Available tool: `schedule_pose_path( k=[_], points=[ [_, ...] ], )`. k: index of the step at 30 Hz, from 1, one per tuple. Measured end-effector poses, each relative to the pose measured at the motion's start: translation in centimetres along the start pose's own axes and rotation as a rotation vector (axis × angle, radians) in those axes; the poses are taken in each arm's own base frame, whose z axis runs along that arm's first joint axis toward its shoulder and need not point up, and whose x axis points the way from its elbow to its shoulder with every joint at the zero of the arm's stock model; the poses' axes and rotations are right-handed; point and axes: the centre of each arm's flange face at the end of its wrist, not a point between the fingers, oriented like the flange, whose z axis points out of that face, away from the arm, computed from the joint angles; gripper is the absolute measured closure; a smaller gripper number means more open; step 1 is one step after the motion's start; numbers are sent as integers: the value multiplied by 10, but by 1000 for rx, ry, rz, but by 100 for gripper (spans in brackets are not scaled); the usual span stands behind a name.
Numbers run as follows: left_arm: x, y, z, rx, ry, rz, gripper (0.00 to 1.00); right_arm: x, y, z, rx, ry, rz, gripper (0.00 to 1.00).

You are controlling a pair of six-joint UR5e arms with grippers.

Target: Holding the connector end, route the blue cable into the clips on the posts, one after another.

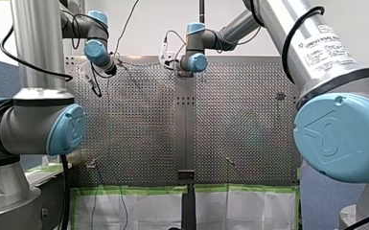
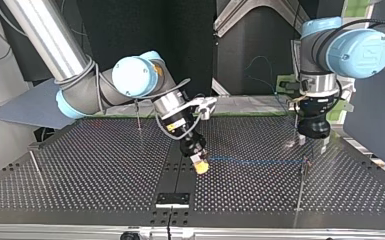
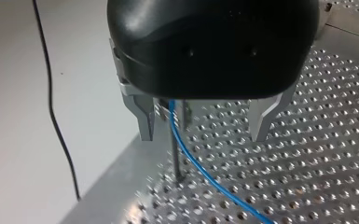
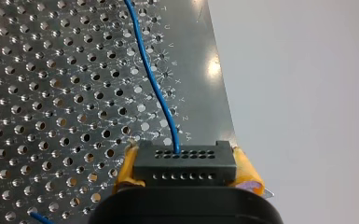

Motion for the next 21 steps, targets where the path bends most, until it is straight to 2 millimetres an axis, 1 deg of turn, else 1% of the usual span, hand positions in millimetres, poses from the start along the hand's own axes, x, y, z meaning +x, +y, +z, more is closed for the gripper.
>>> schedule_pose_path(
  k=[3, 5, 13, 21],
  points=[
    [-9, -6, -10, -3, -25, 22, 0, 0, 0, 0, 0, 0, 0, 100],
    [-11, -8, -14, -9, -32, 41, 0, 0, 0, 0, 0, -1, 0, 100],
    [-8, -12, -18, -6, -21, 123, 0, 0, 1, 0, -5, -3, 1, 100],
    [-11, -22, -19, 69, -32, 205, 0, -1, 1, -1, -10, -7, 1, 100]
  ],
)
